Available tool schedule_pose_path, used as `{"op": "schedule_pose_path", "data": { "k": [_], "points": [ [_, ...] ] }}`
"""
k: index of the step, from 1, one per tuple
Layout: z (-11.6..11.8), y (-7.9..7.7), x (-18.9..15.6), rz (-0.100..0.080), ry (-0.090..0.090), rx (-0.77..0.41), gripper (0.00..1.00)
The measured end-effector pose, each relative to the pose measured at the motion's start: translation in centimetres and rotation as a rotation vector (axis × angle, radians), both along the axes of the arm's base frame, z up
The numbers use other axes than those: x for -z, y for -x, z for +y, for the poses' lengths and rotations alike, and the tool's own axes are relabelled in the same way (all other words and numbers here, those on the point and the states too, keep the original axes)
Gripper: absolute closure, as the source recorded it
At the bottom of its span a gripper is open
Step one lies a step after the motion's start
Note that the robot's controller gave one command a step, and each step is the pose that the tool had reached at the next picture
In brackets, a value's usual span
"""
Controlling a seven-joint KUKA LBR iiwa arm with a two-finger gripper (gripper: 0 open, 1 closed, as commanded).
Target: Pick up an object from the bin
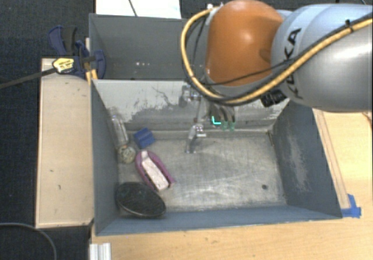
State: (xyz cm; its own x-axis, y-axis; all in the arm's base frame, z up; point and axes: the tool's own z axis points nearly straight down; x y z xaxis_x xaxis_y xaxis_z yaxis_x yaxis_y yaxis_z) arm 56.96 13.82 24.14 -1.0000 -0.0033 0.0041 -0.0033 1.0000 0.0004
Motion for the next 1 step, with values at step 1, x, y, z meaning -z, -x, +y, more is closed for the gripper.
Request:
{"op": "schedule_pose_path", "data": {
  "k": [1],
  "points": [
    [-0.12, 2.49, 11.75, 0.0, 0.0, -0.21, 0.0]
  ]
}}
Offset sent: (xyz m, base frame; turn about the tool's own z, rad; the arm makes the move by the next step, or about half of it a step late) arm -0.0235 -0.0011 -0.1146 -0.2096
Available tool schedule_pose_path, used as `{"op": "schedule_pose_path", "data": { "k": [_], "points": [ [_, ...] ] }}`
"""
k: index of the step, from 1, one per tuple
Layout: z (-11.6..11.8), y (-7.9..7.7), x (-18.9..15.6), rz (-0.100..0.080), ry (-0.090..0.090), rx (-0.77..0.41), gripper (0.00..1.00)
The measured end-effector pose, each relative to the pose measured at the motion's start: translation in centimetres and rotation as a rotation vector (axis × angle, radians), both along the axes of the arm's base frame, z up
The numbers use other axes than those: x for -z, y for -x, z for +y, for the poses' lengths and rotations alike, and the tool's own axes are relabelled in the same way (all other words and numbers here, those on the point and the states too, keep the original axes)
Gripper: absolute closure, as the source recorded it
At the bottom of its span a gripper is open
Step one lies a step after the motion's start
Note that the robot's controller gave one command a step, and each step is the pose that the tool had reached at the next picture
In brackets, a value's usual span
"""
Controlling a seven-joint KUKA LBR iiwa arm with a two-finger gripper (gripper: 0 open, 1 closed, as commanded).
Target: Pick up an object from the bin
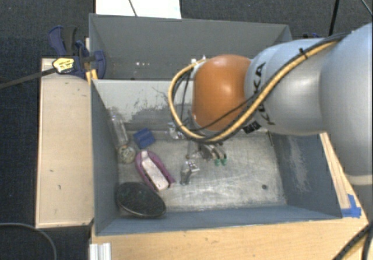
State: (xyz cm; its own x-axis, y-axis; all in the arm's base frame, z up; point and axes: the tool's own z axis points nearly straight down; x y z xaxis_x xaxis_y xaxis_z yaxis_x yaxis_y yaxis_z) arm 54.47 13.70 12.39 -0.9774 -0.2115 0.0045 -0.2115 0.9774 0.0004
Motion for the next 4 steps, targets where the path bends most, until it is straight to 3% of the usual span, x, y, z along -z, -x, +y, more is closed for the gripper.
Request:
{"op": "schedule_pose_path", "data": {
  "k": [1, 2, 3, 4],
  "points": [
    [6.8, 5.3, 2.2, -0.002, -0.004, -0.155, 0.0],
    [11.5, 2.2, 4.2, -0.007, 0.002, -0.077, 0.0],
    [10.4, 1.1, 3.6, -0.011, -0.004, -0.584, 0.0],
    [11.0, -0.5, 3.0, -0.008, 0.001, -0.969, 0.0]
  ]
}}
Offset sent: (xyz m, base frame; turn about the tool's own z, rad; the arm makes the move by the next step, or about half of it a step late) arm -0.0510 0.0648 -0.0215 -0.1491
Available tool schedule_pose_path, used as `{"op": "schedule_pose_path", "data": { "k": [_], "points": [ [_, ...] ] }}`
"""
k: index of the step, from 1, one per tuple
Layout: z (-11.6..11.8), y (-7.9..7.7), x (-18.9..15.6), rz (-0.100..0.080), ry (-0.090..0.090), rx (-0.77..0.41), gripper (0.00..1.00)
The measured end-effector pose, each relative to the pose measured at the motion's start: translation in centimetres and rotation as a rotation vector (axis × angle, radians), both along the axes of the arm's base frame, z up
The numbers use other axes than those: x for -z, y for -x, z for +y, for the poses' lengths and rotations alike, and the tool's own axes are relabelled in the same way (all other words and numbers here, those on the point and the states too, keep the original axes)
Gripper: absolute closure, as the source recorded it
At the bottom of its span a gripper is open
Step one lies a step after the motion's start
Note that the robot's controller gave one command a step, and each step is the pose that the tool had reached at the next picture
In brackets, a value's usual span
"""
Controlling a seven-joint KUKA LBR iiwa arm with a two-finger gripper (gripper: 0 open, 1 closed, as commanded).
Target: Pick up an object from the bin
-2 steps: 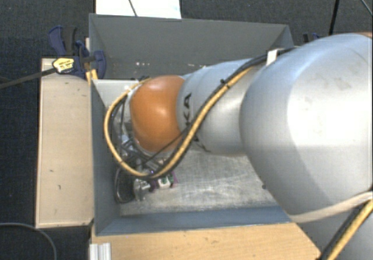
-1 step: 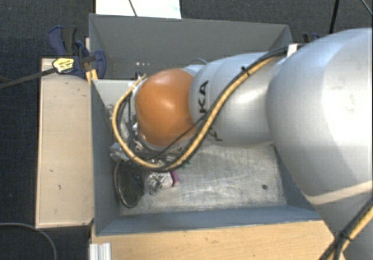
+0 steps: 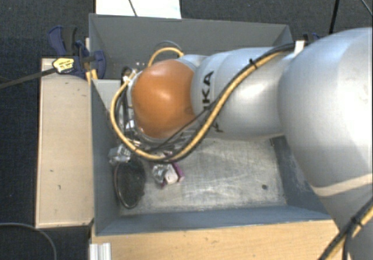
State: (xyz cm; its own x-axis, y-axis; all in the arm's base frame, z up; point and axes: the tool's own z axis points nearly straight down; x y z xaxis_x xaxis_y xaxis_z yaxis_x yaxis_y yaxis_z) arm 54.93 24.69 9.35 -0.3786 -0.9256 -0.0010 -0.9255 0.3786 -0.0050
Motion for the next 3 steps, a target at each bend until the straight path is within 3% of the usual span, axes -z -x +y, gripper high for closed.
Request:
{"op": "schedule_pose_path", "data": {
  "k": [1, 2, 3],
  "points": [
    [0.2, 0.2, 0.1, 0.004, -0.003, 0.005, 1.0],
    [0.6, 6.4, 0.8, -0.02, -0.007, -0.455, 1.0],
    [0.4, 5.5, -11.5, -0.004, -0.003, -0.446, 1.0]
  ]
}}
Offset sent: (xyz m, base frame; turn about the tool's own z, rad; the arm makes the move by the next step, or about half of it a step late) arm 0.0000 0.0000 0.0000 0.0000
